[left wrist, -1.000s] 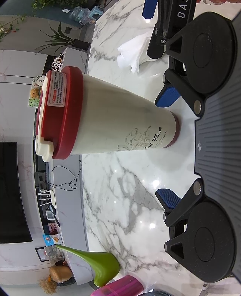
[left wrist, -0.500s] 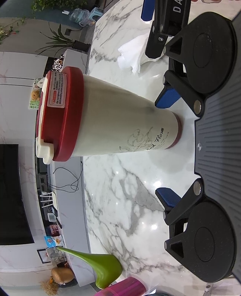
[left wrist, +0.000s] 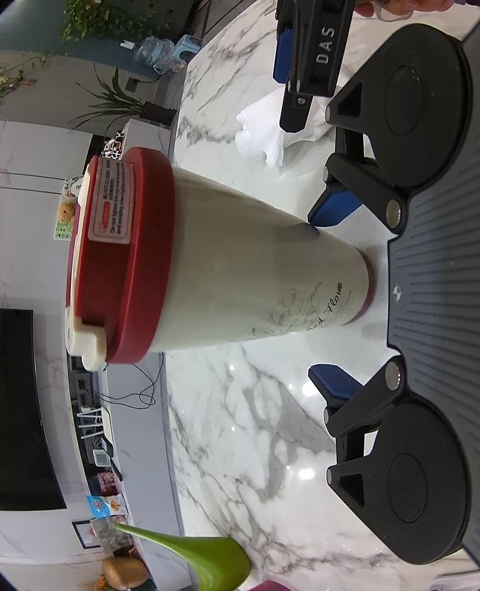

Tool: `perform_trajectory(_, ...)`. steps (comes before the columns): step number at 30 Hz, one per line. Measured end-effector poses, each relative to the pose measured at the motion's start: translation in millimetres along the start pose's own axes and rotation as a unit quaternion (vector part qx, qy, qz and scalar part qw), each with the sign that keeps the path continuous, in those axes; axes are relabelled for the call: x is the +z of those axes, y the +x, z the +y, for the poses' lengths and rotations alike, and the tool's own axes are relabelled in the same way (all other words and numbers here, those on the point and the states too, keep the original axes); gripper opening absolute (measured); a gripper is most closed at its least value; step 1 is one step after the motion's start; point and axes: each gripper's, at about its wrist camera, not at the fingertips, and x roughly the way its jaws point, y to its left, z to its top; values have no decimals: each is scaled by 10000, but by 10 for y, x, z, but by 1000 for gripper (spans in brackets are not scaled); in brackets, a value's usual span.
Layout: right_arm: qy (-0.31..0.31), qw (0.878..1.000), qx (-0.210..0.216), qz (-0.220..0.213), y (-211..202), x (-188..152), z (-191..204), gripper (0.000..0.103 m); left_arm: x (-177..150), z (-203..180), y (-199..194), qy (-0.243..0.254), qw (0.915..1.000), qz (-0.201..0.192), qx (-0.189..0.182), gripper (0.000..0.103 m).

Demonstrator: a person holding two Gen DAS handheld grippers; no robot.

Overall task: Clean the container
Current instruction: 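Grasp the paper towel with the right gripper while left gripper grasps the tumbler, then lift the towel with the right gripper and lay it over the red lid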

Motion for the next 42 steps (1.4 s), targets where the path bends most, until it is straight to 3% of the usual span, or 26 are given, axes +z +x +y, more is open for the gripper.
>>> perform_trajectory(9,-118,9996,-258,34,235,28,-81,64,34,-75,28,241,9994,-253,-22,82)
perform_trajectory(13,-168,9989,-428,112,343,44,-137,44,62,-90,27,290,9989,-378,-40,82)
perform_trajectory(17,-115,9986,-453,238,454,40,-220,42,91,-114,2,344,9979,-538,-38,82)
perform_trajectory(28,-144,9991,-254,292,408,63,-217,22,157,-88,-182,304,9951,-923,-159,82)
perform_trajectory(30,-150,9996,-174,154,307,98,-185,13,165,-76,-224,302,9943,-1006,-195,82)
perform_trajectory(42,-267,9891,694,-1273,-742,507,158,12,228,-60,-428,330,9896,-1367,-298,82)
